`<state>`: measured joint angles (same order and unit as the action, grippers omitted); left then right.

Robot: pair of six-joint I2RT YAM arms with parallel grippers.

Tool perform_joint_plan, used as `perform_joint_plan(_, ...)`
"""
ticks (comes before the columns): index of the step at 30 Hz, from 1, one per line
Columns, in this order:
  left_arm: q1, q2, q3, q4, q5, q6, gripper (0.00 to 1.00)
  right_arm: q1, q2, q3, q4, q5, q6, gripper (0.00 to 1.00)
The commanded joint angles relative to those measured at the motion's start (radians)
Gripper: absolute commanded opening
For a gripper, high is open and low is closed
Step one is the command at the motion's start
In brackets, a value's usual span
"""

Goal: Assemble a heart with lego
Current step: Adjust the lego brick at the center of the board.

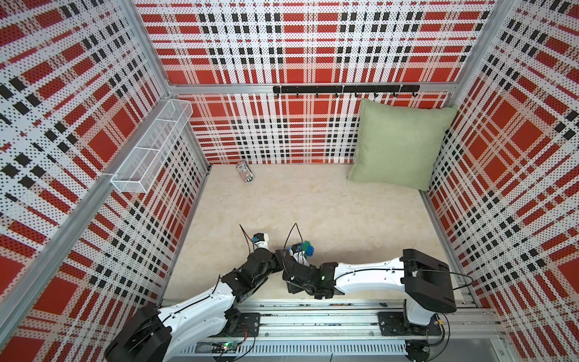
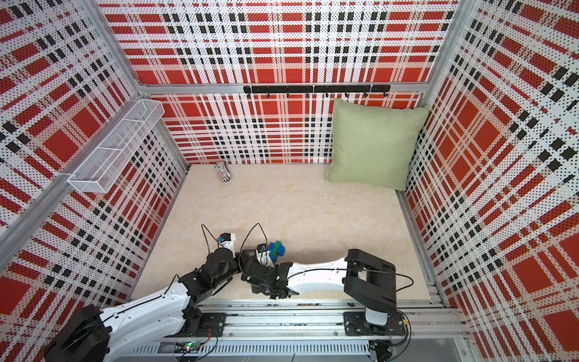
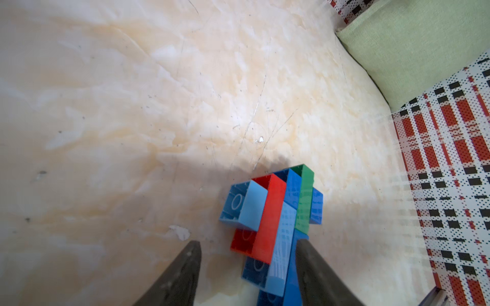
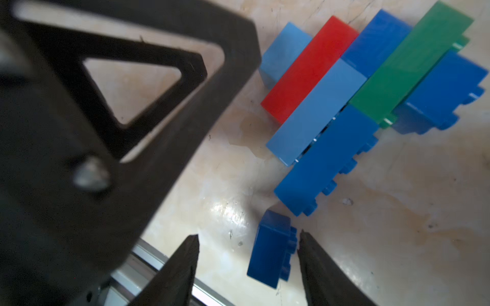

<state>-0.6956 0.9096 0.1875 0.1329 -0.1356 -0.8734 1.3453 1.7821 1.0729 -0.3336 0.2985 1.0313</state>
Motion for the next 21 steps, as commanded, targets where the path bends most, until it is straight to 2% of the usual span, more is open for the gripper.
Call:
perform_joint_plan(1, 0.032, -0.032, -0.011, -0.012, 0.004, 0.034, 0.62, 0.016, 0.049, 0.034, -0.096, 0.023, 0.078, 0.59)
perform_joint_plan(9, 0.078, -0.060, -0.027, 0.012, 0.054, 0.053, 0.62, 0.020, 0.099, 0.099, -0.186, 0.060, 0.132, 0.45)
perform_joint_plan(18, 0.081, -0.064, -0.034, 0.036, 0.067, 0.050, 0.62, 0.018, 0.066, 0.065, -0.201, 0.100, 0.173, 0.28)
perform_joint_plan(21, 0.082, -0.063, -0.030, 0.040, 0.068, 0.048, 0.62, 0.017, 0.032, 0.031, -0.218, 0.123, 0.204, 0.26)
